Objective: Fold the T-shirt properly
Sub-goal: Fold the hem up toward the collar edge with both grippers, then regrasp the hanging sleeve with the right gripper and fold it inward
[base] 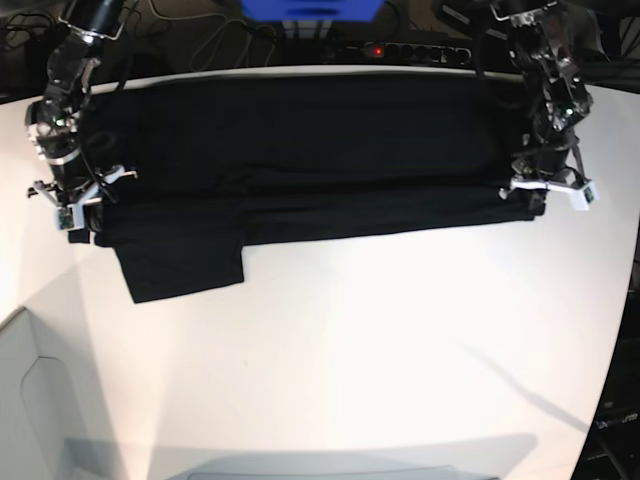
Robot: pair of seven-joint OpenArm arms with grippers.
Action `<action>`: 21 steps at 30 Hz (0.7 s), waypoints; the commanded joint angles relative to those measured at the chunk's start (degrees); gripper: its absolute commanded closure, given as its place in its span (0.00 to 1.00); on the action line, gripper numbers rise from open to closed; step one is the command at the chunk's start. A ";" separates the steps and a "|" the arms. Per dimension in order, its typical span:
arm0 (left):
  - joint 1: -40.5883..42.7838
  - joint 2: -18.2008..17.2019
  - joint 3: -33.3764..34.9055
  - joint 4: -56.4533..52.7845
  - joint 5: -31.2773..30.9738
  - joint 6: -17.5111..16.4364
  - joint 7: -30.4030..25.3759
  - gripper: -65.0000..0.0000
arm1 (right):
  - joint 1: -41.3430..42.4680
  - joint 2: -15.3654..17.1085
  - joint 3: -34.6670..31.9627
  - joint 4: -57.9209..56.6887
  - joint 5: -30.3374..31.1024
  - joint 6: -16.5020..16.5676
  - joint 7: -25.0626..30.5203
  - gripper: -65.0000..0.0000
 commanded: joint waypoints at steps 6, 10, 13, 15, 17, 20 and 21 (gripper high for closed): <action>-0.29 -0.71 -0.26 -0.36 -0.15 -0.10 -1.17 1.00 | 0.35 1.06 0.01 -0.25 0.27 0.66 -1.02 0.91; -0.38 -0.71 -0.26 -1.77 -0.33 -0.10 -1.17 1.00 | 0.61 1.06 0.54 0.54 0.27 0.66 -2.43 0.66; -0.29 -0.79 0.88 -1.77 -0.33 -0.10 -1.17 1.00 | 0.35 0.71 5.02 5.90 0.54 0.92 -2.69 0.54; -0.29 -0.79 1.06 -1.77 -0.24 -0.10 -1.17 1.00 | 0.87 0.00 7.57 8.72 0.63 0.92 -2.78 0.52; -0.29 -0.79 1.06 -1.77 -0.24 -0.10 -1.17 1.00 | 1.67 -0.35 8.80 11.18 0.63 0.92 -2.78 0.52; -0.29 -0.79 1.06 -1.77 -0.42 -0.10 -1.17 1.00 | 3.07 -0.35 8.98 12.41 0.63 0.92 -2.87 0.51; -0.29 -0.79 1.06 -1.77 -0.24 -0.10 -1.17 1.00 | 3.07 -0.44 8.63 12.23 0.63 0.92 -2.95 0.51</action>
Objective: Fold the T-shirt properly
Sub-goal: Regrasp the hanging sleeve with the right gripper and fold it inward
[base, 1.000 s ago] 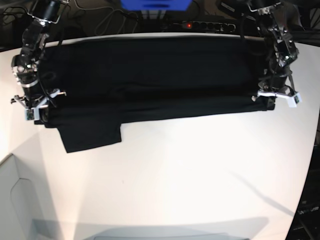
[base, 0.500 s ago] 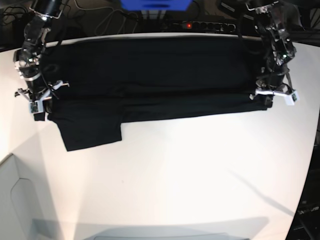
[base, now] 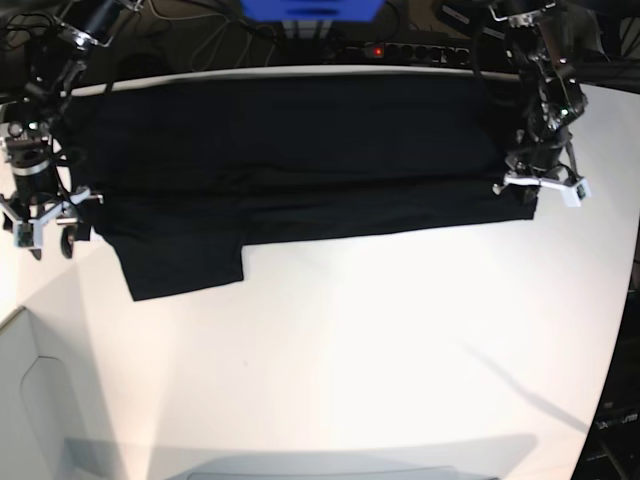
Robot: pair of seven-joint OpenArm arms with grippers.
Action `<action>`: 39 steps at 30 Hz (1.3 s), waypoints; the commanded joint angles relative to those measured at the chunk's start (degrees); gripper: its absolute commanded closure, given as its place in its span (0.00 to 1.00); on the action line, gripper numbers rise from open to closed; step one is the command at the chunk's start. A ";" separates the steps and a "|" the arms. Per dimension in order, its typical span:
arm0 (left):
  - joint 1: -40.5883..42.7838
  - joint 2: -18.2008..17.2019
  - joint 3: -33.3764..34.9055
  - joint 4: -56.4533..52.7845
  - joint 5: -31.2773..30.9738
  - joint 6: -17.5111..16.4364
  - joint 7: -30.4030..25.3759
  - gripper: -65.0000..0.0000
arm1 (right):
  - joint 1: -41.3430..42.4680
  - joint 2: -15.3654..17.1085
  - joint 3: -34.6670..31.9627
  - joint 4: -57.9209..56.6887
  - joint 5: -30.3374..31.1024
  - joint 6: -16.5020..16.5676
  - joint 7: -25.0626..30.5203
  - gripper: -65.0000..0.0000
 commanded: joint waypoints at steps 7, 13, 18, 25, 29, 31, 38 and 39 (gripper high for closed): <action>-0.62 -1.21 -0.65 0.92 -0.07 -0.12 -1.61 1.00 | 0.47 0.76 -9.22 -0.67 0.60 0.07 -6.45 0.51; -0.71 -1.30 -0.74 0.92 -0.07 -0.12 -1.52 1.00 | 4.08 0.68 -12.91 -7.18 0.34 0.07 -8.56 0.49; -0.27 -1.21 -0.30 0.83 -0.07 -0.12 -1.52 1.00 | 7.95 0.68 -13.08 -11.13 0.25 0.07 -8.56 0.42; -0.27 -1.21 -0.30 0.83 -0.07 -0.12 -1.26 1.00 | 14.89 1.20 -13.08 -19.84 0.25 0.07 -11.37 0.42; -0.18 -1.04 -0.30 0.83 -0.07 -0.12 -1.17 1.00 | 16.91 1.99 -13.17 -24.50 0.25 0.07 -11.90 0.42; -0.18 -1.04 -0.30 0.83 -0.07 -0.12 -1.17 1.00 | 16.91 1.99 -13.17 -25.81 0.25 0.07 -11.90 0.42; -0.18 -0.95 -0.30 0.83 -0.07 -0.12 -1.17 1.00 | 16.82 1.73 -13.17 -26.96 0.25 0.07 -11.90 0.71; -0.18 -0.95 -0.30 0.83 -0.07 -0.12 -1.17 1.00 | 16.82 1.64 -13.17 -26.87 0.25 0.07 -11.90 0.80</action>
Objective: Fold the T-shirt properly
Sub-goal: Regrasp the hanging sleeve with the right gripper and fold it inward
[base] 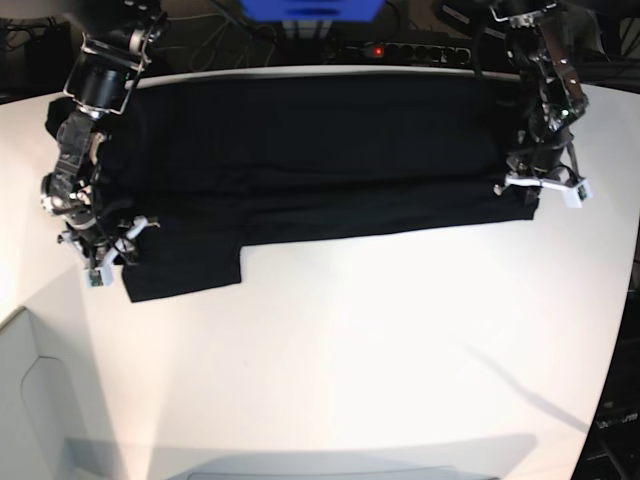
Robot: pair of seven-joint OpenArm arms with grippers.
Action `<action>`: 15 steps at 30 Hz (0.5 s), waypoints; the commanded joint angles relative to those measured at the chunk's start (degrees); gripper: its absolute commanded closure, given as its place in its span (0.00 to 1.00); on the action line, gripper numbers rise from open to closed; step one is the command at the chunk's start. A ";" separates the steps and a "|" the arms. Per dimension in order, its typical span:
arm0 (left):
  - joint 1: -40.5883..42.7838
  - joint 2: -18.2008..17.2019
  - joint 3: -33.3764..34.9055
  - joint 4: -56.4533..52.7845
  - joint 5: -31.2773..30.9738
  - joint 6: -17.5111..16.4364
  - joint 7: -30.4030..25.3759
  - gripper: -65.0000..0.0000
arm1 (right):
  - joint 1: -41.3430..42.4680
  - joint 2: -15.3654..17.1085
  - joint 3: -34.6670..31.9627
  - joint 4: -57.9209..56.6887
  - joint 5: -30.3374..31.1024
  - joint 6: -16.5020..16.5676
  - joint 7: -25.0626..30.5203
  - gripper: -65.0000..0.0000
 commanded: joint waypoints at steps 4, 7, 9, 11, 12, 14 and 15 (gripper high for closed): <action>-0.16 -0.77 -0.21 0.85 -0.26 -0.12 -0.97 1.00 | 0.47 0.53 0.49 4.21 0.19 0.12 -0.01 1.00; -0.16 -0.77 -0.21 0.85 -0.26 -0.12 -0.97 1.00 | -0.76 -0.18 0.58 10.01 0.27 0.12 -0.01 1.00; -0.16 -0.86 -0.21 0.85 -0.26 -0.12 -0.97 1.00 | -2.52 -0.88 0.58 15.64 0.27 0.12 -0.01 1.00; -0.16 -0.95 -0.21 0.94 -0.26 -0.12 -0.97 1.00 | -4.89 -1.76 0.58 21.35 0.27 0.12 -0.10 1.00; -0.16 -0.95 -0.21 1.12 -0.26 -0.12 -0.97 1.00 | -6.38 -2.11 0.58 24.52 0.27 0.12 -0.10 1.00; -0.16 -1.04 -0.47 1.29 -0.26 -0.12 -0.97 1.00 | -10.25 -2.99 0.58 30.14 0.27 0.12 -0.10 1.00; -0.16 -1.04 -0.56 1.47 -0.35 -0.12 -0.97 1.00 | -12.10 -3.43 0.58 32.60 0.27 0.12 -0.10 1.00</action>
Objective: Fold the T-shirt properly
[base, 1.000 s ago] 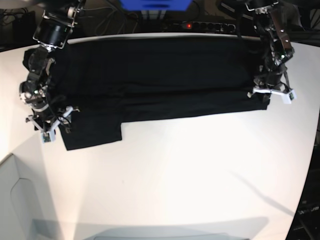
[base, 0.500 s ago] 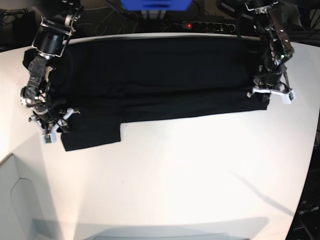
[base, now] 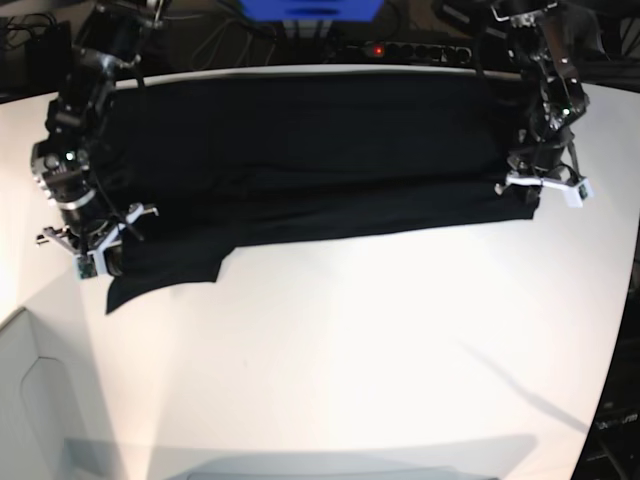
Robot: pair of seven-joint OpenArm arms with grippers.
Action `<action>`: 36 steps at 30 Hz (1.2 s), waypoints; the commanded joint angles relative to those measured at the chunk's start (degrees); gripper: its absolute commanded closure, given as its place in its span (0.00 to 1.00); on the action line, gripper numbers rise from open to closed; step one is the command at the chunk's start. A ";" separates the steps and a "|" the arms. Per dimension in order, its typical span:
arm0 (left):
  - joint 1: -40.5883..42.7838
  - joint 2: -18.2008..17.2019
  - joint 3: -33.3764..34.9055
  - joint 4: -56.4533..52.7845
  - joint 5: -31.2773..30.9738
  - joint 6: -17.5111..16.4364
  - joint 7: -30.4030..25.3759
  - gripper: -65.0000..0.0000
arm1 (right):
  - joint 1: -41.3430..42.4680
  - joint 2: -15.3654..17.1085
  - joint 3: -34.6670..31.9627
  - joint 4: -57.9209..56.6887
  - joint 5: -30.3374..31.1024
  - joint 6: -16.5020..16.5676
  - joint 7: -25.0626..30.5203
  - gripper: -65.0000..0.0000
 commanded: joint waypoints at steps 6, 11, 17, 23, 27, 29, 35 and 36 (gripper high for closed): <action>-0.16 -0.97 -0.58 2.20 -0.51 -0.12 -1.13 1.00 | -7.73 -0.99 0.19 7.50 0.71 0.05 1.76 1.00; 1.68 -0.97 -0.58 8.96 -0.42 -0.12 -1.13 1.00 | -11.42 -0.99 2.47 7.50 0.71 0.05 2.03 1.00; 2.56 -0.97 -0.58 12.57 -0.24 -0.12 -1.04 1.00 | -11.69 -0.81 6.25 7.33 0.71 0.14 2.03 1.00; 4.85 -0.97 -0.58 12.57 -0.51 -0.12 -1.04 1.00 | -11.77 -0.81 7.48 7.33 0.54 2.77 1.59 1.00; 7.31 -0.80 -0.58 13.36 -0.51 -0.12 -1.04 1.00 | -12.92 -0.90 7.48 7.24 0.45 5.28 1.59 1.00; 8.37 -0.80 -0.67 13.27 -0.51 -0.12 -1.04 1.00 | -13.27 -1.08 7.39 7.24 0.45 5.28 1.59 1.00; 9.25 -0.44 -0.67 12.48 -0.07 -0.12 -1.30 1.00 | -13.36 -1.08 7.39 7.24 0.45 5.28 1.59 1.00; 9.25 -0.44 -0.67 11.78 -0.15 -0.12 -1.21 1.00 | -13.36 -0.90 7.39 7.15 0.45 5.28 1.59 1.00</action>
